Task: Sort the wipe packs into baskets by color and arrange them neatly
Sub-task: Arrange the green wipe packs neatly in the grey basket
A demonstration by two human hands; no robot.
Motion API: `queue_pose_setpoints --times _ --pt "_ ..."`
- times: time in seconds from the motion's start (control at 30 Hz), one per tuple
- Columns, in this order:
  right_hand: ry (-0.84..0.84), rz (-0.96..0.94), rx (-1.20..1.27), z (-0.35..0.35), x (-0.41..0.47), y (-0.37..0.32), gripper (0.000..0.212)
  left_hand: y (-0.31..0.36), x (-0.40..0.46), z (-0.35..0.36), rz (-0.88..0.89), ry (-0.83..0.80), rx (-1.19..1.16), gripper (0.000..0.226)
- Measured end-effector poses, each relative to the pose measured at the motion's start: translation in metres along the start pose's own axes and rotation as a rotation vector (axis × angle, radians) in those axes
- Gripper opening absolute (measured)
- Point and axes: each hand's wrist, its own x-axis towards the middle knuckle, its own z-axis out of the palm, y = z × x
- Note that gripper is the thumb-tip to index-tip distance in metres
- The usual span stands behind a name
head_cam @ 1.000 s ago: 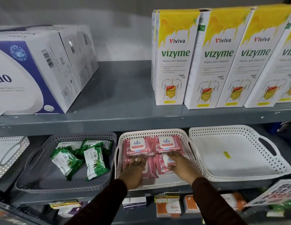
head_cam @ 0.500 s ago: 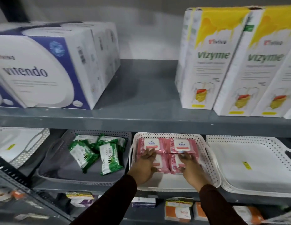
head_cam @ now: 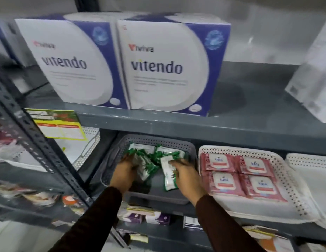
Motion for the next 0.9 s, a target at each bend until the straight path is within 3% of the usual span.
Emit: queue_pose_setpoints --times 0.07,0.17,0.23,0.33,0.53,0.6,0.7,0.8,0.9 --pt "-0.090 -0.008 -0.040 0.010 0.013 -0.006 0.052 -0.009 0.014 -0.003 0.071 -0.075 0.021 0.029" --pt "-0.214 0.025 -0.141 0.022 0.021 -0.008 0.047 -0.017 0.023 0.004 0.103 -0.341 0.112 0.062" --pt "-0.234 0.096 -0.191 0.027 0.019 -0.014 0.053 -0.021 0.024 0.006 0.124 -0.333 0.127 0.070" --pt "-0.273 0.231 -0.213 0.032 0.013 -0.024 0.051 -0.028 0.023 0.003 0.117 -0.348 0.072 0.073" --pt "-0.259 0.371 -0.215 0.026 0.009 -0.039 0.037 -0.025 0.038 -0.024 0.193 -0.748 0.142 0.072" --pt "-0.314 0.322 -0.215 0.017 0.011 -0.037 0.040 -0.019 0.037 -0.030 0.169 -0.669 0.156 0.061" --pt "-0.400 0.196 -0.079 0.002 0.013 -0.024 0.063 -0.005 0.027 -0.031 0.023 -0.344 0.172 0.019" --pt "-0.543 0.182 0.080 -0.003 0.009 -0.017 0.078 0.004 0.013 -0.023 -0.013 -0.301 0.311 0.047" --pt "-0.431 0.149 0.041 0.009 0.004 -0.014 0.080 0.009 0.010 -0.019 0.038 -0.350 0.339 0.038"
